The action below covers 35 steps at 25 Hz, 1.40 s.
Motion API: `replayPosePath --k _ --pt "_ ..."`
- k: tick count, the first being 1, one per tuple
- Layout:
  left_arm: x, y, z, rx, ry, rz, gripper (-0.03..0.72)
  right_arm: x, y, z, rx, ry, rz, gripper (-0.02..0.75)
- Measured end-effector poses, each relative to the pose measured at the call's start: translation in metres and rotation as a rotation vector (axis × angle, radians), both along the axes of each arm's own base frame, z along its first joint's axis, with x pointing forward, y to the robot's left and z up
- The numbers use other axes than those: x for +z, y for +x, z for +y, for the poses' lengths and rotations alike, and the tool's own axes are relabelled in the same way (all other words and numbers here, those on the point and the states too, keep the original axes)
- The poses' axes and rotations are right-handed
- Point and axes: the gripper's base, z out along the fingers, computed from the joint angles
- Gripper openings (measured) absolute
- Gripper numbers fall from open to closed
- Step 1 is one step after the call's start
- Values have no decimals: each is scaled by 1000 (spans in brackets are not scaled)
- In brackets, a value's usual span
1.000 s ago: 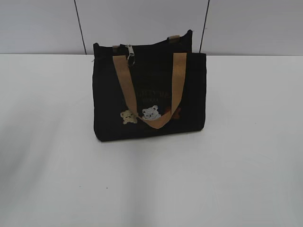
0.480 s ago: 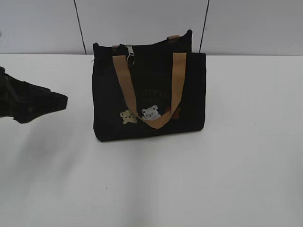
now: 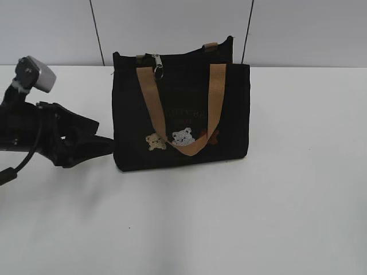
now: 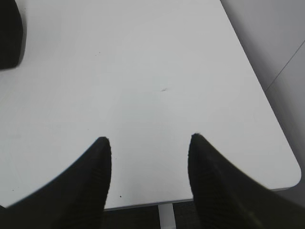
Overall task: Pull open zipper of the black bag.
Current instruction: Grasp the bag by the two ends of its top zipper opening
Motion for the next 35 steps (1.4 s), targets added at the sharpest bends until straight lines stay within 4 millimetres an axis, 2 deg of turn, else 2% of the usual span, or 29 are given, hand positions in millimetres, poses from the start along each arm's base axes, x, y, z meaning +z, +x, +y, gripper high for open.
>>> replayPosePath --k 9,13,14,16,21,23,35 --pt "-14 42 -14 -91 -105 -6 585 0 0 0 0 0 1 397" --pt "-16 53 -19 -125 -154 -9 542 0 0 0 0 0 1 397" --pt "-17 54 -19 -125 -155 -10 516 0 0 0 0 0 1 397" --pt "-17 54 -19 -121 -150 -9 419 0 0 0 0 0 1 397" --pt "-19 56 -17 -101 -130 -8 103 0 0 0 0 0 1 397" --pt "-19 56 -17 -98 -129 -7 36 0 0 0 0 0 1 397" --pt "-19 56 -19 -111 -151 1 34 0 0 0 0 0 1 397"
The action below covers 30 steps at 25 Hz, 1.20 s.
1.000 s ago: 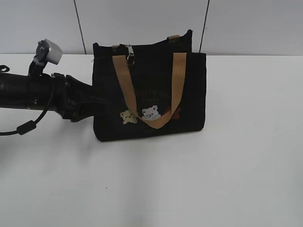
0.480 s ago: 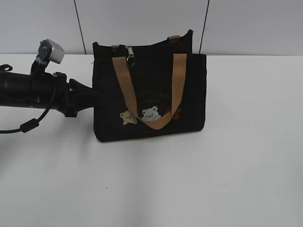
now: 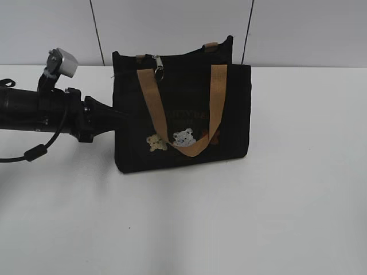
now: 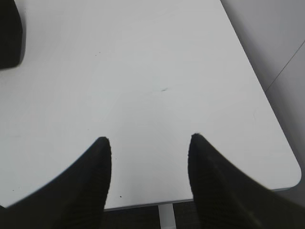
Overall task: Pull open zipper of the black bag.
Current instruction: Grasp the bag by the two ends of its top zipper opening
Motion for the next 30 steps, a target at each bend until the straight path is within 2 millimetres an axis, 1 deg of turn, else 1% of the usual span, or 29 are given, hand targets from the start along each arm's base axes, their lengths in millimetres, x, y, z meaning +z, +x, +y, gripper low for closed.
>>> replayPosePath --k 3,6,8,11,13,16,20,22,24,26,30 --pt "0 0 0 -1 -2 -1 34 0 0 1 4 6 0 397" --pt "0 0 0 -1 -2 -1 34 0 1 5 37 51 3 397" --pt "0 0 0 -2 -3 -1 34 0 9 12 105 103 51 397" --pt "1 0 0 -6 -7 -1 34 3 27 26 279 142 120 397" --pt "1 -1 -1 -7 -9 -1 34 6 41 34 411 132 164 397" --pt "1 -1 -1 -9 -11 0 34 12 66 43 577 114 178 397" --pt "1 -1 -1 -10 -12 0 34 17 102 50 695 131 144 397" --pt "1 -1 -1 -11 -12 0 34 19 117 53 744 141 114 397" --pt "1 -1 -1 -11 -12 0 34 23 133 59 821 133 70 397" --pt "1 -1 -1 -11 -12 1 34 21 154 64 863 146 74 401" --pt "1 -1 0 -10 -11 1 34 22 191 79 924 151 69 423"
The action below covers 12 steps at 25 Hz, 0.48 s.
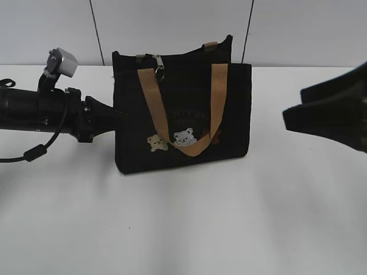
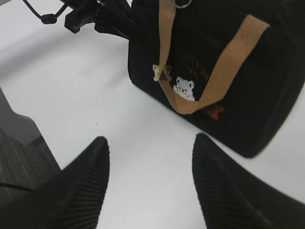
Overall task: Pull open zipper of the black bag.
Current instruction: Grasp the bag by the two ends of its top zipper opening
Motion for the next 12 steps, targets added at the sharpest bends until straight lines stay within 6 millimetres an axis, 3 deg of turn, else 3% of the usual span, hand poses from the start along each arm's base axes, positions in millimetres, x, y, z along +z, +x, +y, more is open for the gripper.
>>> replayPosePath --k 5,12 --pt "0 0 0 -1 -1 0 33 -3 51 32 136 -60 -27 430" --pt "0 0 0 -1 -1 0 33 -22 108 77 238 -129 -53 430"
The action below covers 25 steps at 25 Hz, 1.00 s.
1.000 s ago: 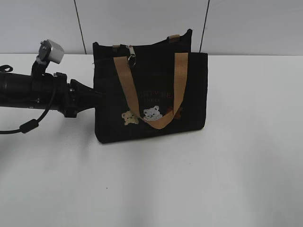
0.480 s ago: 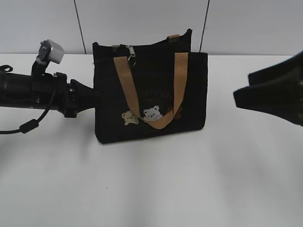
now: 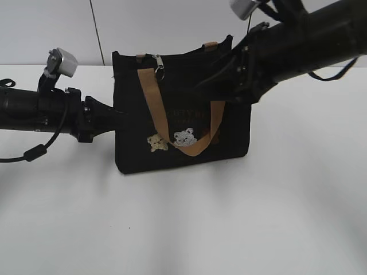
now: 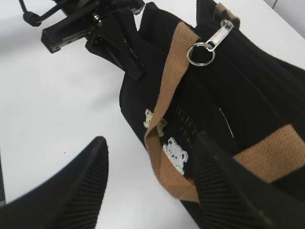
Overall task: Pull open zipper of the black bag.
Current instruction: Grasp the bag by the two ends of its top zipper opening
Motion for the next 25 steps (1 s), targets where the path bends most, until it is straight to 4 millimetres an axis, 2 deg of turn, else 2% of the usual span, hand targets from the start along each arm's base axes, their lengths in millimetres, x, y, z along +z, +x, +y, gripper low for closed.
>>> replayPosePath --k 6,12,20,25 --pt "0 0 0 0 0 0 33 -22 40 32 13 14 33 430" --pt "0 0 0 0 0 0 33 -41 74 52 -11 48 57 430" --pt "0 0 0 3 4 0 33 -60 83 59 -27 71 135 430" --pt "0 0 0 4 5 0 33 -64 86 61 -50 119 155 430"
